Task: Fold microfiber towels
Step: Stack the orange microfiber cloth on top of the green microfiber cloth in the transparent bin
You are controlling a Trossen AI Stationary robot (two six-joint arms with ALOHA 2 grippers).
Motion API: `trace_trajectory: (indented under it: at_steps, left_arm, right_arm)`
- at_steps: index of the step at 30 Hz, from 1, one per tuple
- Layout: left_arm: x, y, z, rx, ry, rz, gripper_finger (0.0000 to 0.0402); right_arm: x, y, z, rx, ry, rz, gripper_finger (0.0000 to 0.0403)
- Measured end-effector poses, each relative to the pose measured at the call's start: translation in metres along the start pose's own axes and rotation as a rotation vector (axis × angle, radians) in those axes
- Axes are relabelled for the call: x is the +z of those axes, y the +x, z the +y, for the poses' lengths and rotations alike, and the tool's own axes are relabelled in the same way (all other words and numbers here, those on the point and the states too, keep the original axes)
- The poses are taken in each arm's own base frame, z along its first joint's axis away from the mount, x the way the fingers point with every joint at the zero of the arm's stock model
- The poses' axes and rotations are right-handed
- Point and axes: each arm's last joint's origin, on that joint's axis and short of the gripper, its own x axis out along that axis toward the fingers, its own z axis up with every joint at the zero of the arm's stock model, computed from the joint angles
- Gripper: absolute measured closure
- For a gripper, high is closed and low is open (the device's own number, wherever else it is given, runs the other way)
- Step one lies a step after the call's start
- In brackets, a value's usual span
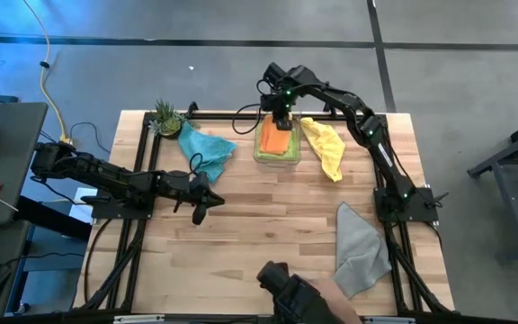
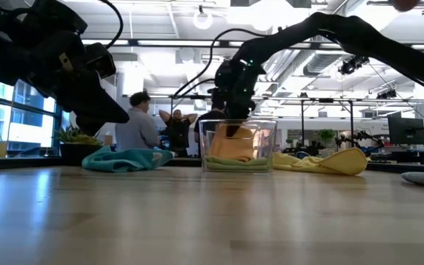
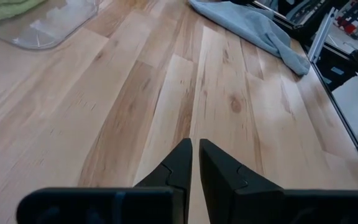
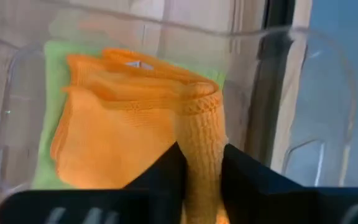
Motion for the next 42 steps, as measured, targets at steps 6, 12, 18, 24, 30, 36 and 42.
trace_trajectory:
  at_steps: [6, 12, 18, 24, 30, 36, 42]
  left_arm:
    - [0.0, 0.0, 0.0, 0.001, -0.002, 0.001, 0.038]
    - [0.0, 0.0, 0.0, 0.004, 0.002, 0.0, 0.038]
    - [0.0, 0.0, 0.0, 0.008, 0.001, -0.002, 0.038]
    - [0.0, 0.0, 0.0, 0.01, 0.004, -0.003, 0.038]
    - [0.0, 0.0, 0.0, 0.011, 0.011, 0.001, 0.038]
    - [-0.001, 0.0, 0.001, 0.015, 0.032, 0.004, 0.038]
    - [-0.001, 0.0, 0.001, 0.028, 0.049, -0.002, 0.038]
  right_arm:
    - [0.003, 0.0, -0.001, -0.019, 0.04, -0.014, 0.0248]
    - [0.006, -0.014, -0.002, -0.08, 0.093, 0.021, 0.0228]
    - [0.003, -0.037, 0.005, -0.014, 0.157, -0.037, 0.0255]
    - [-0.007, -0.009, 0.013, 0.145, 0.231, -0.032, 0.0382]
    - [-0.005, -0.006, 0.036, 0.177, 0.225, -0.035, 0.0375]
    - [-0.022, -0.017, 0.062, 0.116, 0.25, -0.22, 0.0399]
    - [-0.029, 0.0, 0.089, -0.116, 0.386, -0.361, 0.0402]
